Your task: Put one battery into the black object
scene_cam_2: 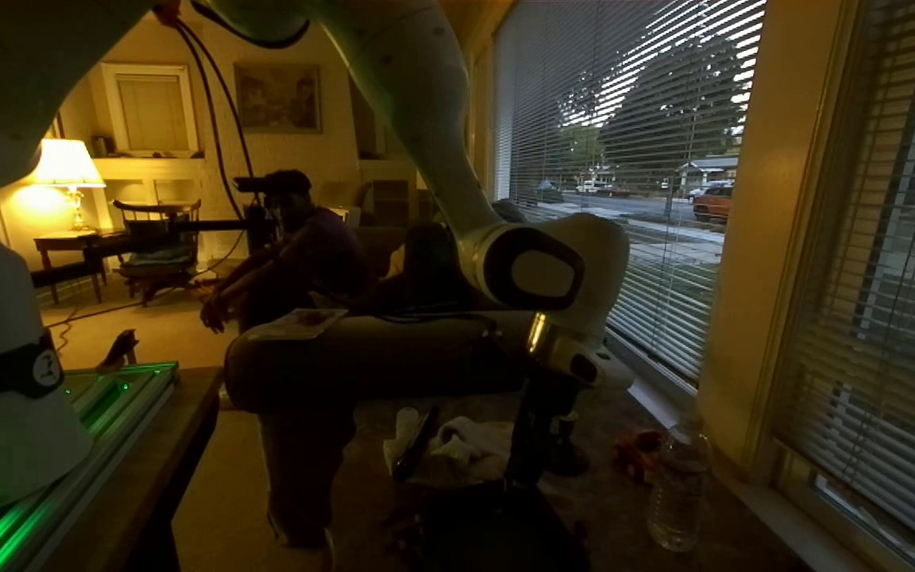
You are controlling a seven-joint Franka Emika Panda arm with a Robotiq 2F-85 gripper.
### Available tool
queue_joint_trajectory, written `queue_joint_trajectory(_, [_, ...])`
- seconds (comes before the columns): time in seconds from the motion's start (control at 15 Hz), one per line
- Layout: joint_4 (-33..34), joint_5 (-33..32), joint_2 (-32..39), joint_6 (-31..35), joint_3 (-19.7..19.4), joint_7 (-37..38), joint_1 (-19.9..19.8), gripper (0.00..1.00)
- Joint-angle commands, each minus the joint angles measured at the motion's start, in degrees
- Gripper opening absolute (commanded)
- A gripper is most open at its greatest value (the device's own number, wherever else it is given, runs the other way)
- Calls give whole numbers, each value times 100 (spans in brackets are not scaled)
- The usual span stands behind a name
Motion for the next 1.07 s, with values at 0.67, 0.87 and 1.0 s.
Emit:
queue_joint_trajectory(0.67, [-770, -118, 343, 2443, 147, -607, -50, 24])
queue_joint_trajectory(0.87, [-740, -118, 462, 2803, 374, -1087, -275, 24])
queue_joint_trajectory(1.0, [-701, -171, 598, 3161, 518, -1473, -422, 24])
